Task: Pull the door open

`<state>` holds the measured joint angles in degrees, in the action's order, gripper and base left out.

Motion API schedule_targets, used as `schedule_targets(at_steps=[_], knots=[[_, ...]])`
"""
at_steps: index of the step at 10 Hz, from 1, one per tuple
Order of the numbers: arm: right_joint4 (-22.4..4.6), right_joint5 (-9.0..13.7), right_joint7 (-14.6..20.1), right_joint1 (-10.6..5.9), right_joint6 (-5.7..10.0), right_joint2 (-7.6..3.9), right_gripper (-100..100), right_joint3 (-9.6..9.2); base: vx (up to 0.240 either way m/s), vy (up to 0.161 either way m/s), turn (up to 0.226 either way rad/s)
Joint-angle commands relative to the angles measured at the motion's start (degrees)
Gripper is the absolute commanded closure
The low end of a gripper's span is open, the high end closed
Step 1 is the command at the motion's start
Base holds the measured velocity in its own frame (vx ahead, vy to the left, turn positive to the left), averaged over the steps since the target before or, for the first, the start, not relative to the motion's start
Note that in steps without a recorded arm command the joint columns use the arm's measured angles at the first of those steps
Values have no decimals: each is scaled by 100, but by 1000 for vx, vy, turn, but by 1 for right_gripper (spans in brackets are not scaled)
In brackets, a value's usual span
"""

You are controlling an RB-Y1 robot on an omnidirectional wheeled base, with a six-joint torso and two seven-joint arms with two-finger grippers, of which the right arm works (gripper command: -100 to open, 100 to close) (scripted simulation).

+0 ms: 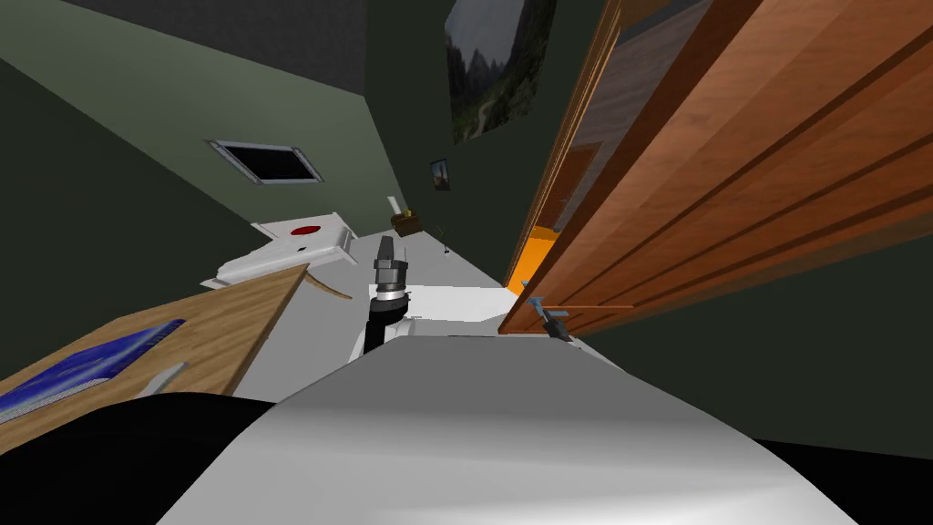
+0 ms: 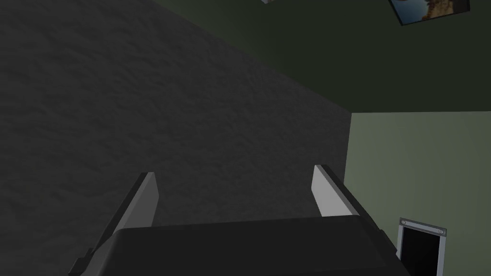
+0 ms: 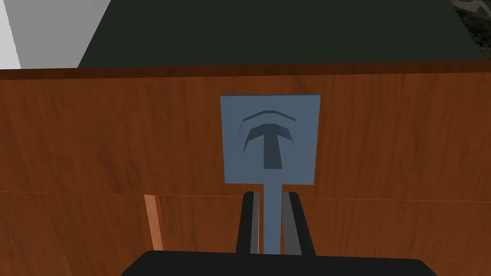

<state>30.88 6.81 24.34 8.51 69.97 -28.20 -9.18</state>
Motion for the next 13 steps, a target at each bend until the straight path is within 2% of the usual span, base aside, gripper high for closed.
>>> schedule_targets(at_steps=[1,4,5,13], knots=[[-149,7,46,30,175,-52,100,-19,-207,-69,170],[-240,10,92,102,362,-112,100,-56,-197,-65,131],[-172,-5,72,102,287,-76,100,-71,-77,-26,22],[-357,2,114,21,411,-112,100,-113,-187,-64,156]])
